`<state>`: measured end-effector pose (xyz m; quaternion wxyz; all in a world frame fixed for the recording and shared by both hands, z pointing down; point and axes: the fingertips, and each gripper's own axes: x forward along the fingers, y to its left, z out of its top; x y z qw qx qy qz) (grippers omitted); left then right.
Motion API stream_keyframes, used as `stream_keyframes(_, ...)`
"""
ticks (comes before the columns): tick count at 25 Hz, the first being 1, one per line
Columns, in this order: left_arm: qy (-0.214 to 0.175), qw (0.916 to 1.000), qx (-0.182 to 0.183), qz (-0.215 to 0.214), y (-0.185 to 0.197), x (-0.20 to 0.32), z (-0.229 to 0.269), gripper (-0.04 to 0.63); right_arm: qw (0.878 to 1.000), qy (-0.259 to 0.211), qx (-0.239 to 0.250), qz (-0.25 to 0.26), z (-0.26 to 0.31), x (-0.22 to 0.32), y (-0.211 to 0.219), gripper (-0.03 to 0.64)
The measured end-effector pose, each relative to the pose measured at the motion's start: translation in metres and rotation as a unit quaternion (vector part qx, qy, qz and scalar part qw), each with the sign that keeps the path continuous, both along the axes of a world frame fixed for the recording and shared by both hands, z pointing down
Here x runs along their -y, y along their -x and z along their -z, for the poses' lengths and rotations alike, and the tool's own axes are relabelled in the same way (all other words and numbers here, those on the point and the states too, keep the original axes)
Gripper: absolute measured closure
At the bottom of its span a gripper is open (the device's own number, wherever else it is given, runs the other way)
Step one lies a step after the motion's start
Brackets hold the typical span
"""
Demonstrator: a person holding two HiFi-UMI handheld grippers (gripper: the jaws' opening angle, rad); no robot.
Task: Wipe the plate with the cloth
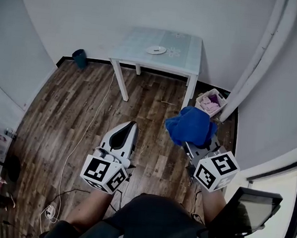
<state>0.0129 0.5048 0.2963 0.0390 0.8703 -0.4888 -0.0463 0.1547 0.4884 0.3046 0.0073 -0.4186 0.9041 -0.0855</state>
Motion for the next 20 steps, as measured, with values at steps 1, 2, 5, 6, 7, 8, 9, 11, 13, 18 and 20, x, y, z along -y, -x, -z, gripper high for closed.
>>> stream_keyframes(1,0.0,1.0,0.002,0.0,0.002,0.001,-0.001,0.586,1.0,0.0,-0.001,0.0,-0.001,0.002,0.003,0.499)
stream_keyframes(2,0.001,1.0,0.006,-0.001,0.003,0.003,-0.003,0.586,1.0,0.0,-0.002,0.0,-0.002,0.003,0.006,0.499)
stream_keyframes(5,0.005,0.9998,0.012,-0.013,0.006,0.008,-0.008,0.586,1.0,0.001,-0.005,-0.002,-0.004,0.01,0.017,0.499)
stream_keyframes(6,0.006,0.9998,0.011,-0.018,0.008,0.009,-0.009,0.586,1.0,0.002,-0.005,-0.003,-0.006,0.011,0.021,0.499)
stream_keyframes(7,0.006,0.9997,0.01,-0.021,0.011,0.011,-0.01,0.586,1.0,0.003,-0.006,-0.004,-0.008,0.013,0.025,0.499)
stream_keyframes(8,0.006,0.9997,0.007,-0.025,0.014,0.014,-0.011,0.586,1.0,0.004,-0.007,-0.005,-0.01,0.015,0.029,0.499)
stream_keyframes(9,0.006,0.9996,0.004,-0.027,0.017,0.016,-0.012,0.586,1.0,0.004,-0.008,-0.006,-0.011,0.018,0.033,0.499)
stream_keyframes(11,0.006,0.9995,-0.004,-0.031,0.022,0.023,-0.012,0.586,1.0,0.005,-0.009,-0.009,-0.012,0.023,0.037,0.499)
stream_keyframes(13,0.01,0.9994,-0.012,-0.03,0.028,0.032,-0.013,0.586,1.0,0.007,-0.01,-0.011,-0.012,0.032,0.04,0.499)
stream_keyframes(18,0.015,0.9994,-0.022,-0.022,0.031,0.068,-0.015,0.586,1.0,0.002,-0.009,0.0,-0.009,0.068,0.04,0.499)
stream_keyframes(20,0.016,0.9996,-0.021,-0.014,0.03,0.089,-0.016,0.586,1.0,-0.001,-0.006,0.008,-0.01,0.088,0.038,0.499)
